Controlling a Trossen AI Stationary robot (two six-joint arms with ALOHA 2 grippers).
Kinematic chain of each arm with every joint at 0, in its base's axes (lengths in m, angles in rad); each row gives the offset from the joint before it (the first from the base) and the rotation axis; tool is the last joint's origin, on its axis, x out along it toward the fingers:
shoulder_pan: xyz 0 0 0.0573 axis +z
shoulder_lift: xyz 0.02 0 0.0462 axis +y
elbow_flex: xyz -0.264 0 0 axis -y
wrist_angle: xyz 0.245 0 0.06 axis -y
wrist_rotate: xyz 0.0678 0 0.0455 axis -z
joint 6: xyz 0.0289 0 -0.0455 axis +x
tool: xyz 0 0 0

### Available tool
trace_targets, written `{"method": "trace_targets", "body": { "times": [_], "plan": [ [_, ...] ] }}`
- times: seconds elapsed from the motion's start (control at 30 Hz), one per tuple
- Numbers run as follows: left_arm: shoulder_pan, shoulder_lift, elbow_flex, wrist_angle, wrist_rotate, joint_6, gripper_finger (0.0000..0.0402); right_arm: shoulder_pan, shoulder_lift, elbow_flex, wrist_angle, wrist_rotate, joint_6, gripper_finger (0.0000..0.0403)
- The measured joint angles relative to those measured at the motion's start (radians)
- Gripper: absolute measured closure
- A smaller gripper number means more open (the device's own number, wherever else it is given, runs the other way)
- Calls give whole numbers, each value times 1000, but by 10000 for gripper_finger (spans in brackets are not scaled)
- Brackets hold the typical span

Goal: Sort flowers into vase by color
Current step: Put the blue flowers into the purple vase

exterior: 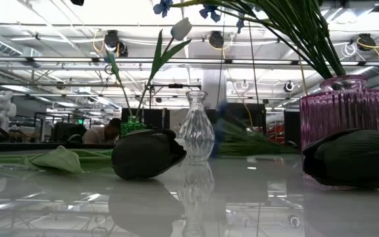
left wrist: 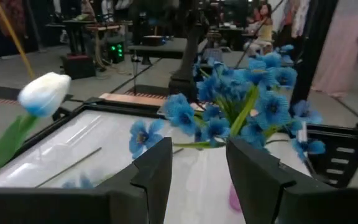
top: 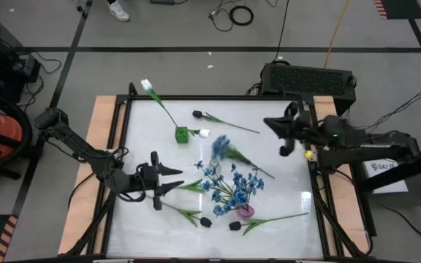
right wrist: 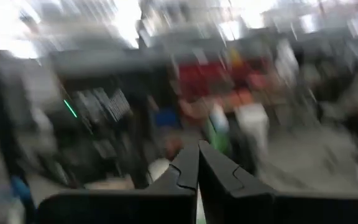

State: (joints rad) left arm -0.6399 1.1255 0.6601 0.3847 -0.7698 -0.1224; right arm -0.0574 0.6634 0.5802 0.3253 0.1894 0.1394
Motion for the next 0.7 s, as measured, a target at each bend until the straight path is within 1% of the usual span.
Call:
{"method": "trace_targets", "body": {
  "times": [0.1, 0.17, 0.3, 0.37, 0.47, 0.57, 0.63, 0.7],
  "plan": [
    [-5, 0, 0, -8, 10, -1, 242, 0, 9, 0, -203, 68, 69, 402],
    [-6, 0, 0, -12, 11, -2, 242, 0, 15, 0, -336, 94, 123, 402],
    [-6, 0, 0, -12, 11, -1, 242, 1, 49, 0, -596, 94, 210, 401],
    [-6, 0, 0, -12, 12, -1, 242, 3, 86, -2, -688, 91, 256, 395],
    [-6, 0, 0, -12, 14, -2, 242, 21, 159, -42, -714, 34, 283, 374],
    [-6, 0, 0, -12, 14, -18, 242, 44, 239, -103, -648, -25, 297, 345],
    [-8, 0, 0, -12, 27, -29, 242, 62, 284, -146, -598, -33, 311, 323],
    [-11, 0, 0, -12, 42, -29, 242, 77, 327, -191, -512, -34, 316, 302]
  ]
}}
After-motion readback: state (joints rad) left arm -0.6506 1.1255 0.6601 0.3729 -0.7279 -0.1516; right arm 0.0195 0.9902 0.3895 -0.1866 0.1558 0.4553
